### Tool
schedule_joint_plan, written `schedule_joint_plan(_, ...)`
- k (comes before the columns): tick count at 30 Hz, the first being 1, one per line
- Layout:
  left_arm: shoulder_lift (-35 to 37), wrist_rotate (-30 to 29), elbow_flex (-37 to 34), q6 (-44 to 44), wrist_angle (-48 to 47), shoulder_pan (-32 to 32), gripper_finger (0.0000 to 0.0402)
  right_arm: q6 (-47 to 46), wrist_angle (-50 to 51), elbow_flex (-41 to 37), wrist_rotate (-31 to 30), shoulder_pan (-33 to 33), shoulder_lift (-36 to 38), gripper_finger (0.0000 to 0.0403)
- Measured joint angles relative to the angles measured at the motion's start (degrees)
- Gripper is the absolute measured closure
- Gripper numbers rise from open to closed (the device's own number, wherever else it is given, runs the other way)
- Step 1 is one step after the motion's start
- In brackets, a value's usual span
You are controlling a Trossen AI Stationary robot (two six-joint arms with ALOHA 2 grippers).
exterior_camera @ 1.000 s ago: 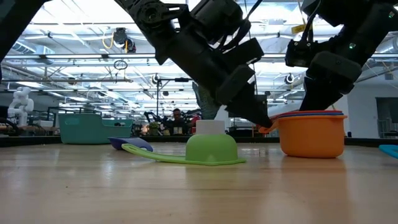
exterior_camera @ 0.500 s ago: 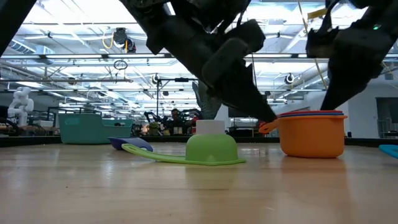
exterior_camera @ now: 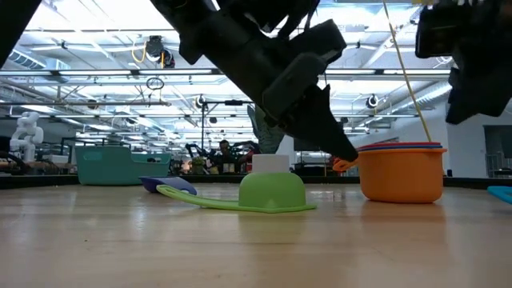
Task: Nest measuring cups in basket
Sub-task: Stack the red measuring cup on top of the blue measuring cup
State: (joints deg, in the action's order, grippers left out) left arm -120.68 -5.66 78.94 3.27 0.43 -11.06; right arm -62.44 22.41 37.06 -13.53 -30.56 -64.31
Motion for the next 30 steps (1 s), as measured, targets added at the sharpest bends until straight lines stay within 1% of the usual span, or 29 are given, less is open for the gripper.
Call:
schedule_joint_plan(4, 1.0, 0.0, 0.0, -0.5, -2.6, 0.9, 0.0284, -4.1, -7.5, 0.0, 0.3, -0.3, -2.9, 0.0403)
schedule_joint_plan(8, 5.9, 0.0, 0.0, -0.8, -8.3, 1.5, 0.0284, -4.4, -11.5, 0.2, 0.4, 0.0, -6.2, 0.0403)
schedule_joint_plan(11, 10.8, 0.0, 0.0, -0.8, -12.8, 2.0, 0.0284, -5.3, -8.6, 2.4, 1.4, 0.2, -8.7, 0.0403)
schedule_joint_plan(16, 18.1, -0.4, 0.0, -0.6, -21.1, 2.9, 0.0284, -8.2, -1.9, 8.4, 1.1, -0.3, -13.1, 0.0403)
schedule_joint_plan(20, 22.4, -0.4, -0.2, -0.5, -27.9, 3.5, 0.0284, -10.0, -0.6, 11.8, 0.7, -0.5, -18.0, 0.0403)
schedule_joint_plan(24, 26.6, -0.5, -3.8, 0.3, -26.8, 4.0, 0.0284, -12.2, 1.1, 13.5, 3.6, 0.3, -22.1, 0.0403)
schedule_joint_plan(25, 27.3, -0.4, -4.9, 0.8, -25.2, 4.2, 0.0284, -12.4, 1.3, 13.6, 3.9, 0.5, -22.7, 0.0403)
schedule_joint_plan(26, 28.1, -0.4, -6.0, 1.0, -23.4, 4.4, 0.0284, -12.7, 1.4, 13.7, 4.0, 0.6, -23.0, 0.0403)
schedule_joint_plan(28, 29.9, -0.4, -8.2, 1.1, -22.7, 4.9, 0.0284, -13.5, 1.9, 13.7, 4.1, 0.8, -23.5, 0.0403)
schedule_joint_plan(30, 30.9, -0.4, -9.0, 1.0, -20.5, 5.4, 0.0284, -14.1, 3.2, 13.8, 3.2, 0.9, -23.5, 0.0403)
